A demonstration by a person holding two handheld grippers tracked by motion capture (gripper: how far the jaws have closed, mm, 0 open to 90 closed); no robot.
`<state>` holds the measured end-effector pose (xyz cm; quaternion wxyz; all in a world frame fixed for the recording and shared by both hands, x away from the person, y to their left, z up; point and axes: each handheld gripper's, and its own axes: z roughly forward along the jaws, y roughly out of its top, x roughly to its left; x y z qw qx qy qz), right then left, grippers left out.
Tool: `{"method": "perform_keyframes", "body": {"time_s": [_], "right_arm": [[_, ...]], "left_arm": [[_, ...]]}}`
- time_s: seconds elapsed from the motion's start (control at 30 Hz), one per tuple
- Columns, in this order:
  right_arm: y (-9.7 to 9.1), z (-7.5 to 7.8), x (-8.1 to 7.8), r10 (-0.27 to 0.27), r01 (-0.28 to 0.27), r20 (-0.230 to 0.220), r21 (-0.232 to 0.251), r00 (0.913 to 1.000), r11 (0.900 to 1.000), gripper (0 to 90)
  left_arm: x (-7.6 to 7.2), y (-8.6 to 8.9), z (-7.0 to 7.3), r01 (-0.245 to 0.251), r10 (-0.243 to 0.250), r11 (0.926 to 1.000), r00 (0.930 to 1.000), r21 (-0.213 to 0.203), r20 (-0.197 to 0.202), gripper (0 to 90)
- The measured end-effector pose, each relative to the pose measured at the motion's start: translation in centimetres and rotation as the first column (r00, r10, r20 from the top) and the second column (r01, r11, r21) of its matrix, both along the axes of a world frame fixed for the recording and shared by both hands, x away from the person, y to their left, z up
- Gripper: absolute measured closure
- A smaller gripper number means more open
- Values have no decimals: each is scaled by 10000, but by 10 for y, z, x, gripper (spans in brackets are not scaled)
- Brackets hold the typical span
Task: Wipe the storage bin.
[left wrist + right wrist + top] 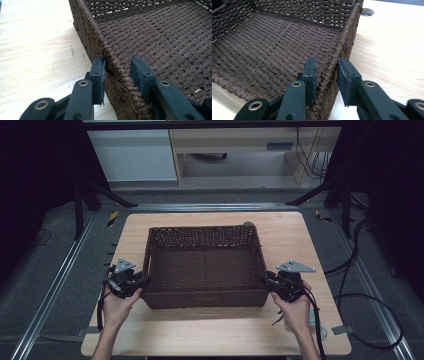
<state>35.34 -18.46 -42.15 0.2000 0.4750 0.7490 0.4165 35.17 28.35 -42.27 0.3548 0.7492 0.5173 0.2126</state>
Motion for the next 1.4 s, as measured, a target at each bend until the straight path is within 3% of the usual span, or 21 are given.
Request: {"method": "perform_keyframes", "body": {"time_s": [0.17,0.3,0.43,0.57,0.73,1.1,1.4], "right_arm": [[1,-1,-9,29,-28,-19,190,10000,9998,689],[2,-1,-12,18,-18,0,215,10000,9998,684],[-3,0,-8,338,-336,-28,572,9994,9978,659],[-8,6,-9,268,-298,416,742,9988,9968,560],[-24,9,-10,-50,-12,624,982,9980,9952,472],[-55,4,-10,-949,931,571,325,9939,9951,408],[-76,-13,-17,-1403,1406,273,-95,9897,9900,359]], "left_arm": [[-7,3,0,23,-23,10000,10000,28,45,643],[-4,5,-1,101,-101,9999,9999,-70,31,638],[1,8,-1,174,-174,9997,9998,-158,-10,637],[4,12,-2,224,-227,9991,9997,-367,-57,637],[4,11,-1,249,-249,9995,9997,-214,-29,638],[4,10,-1,260,-260,9996,9997,-141,-3,640],[4,10,-1,259,-259,9996,9997,-102,-24,640]]}}
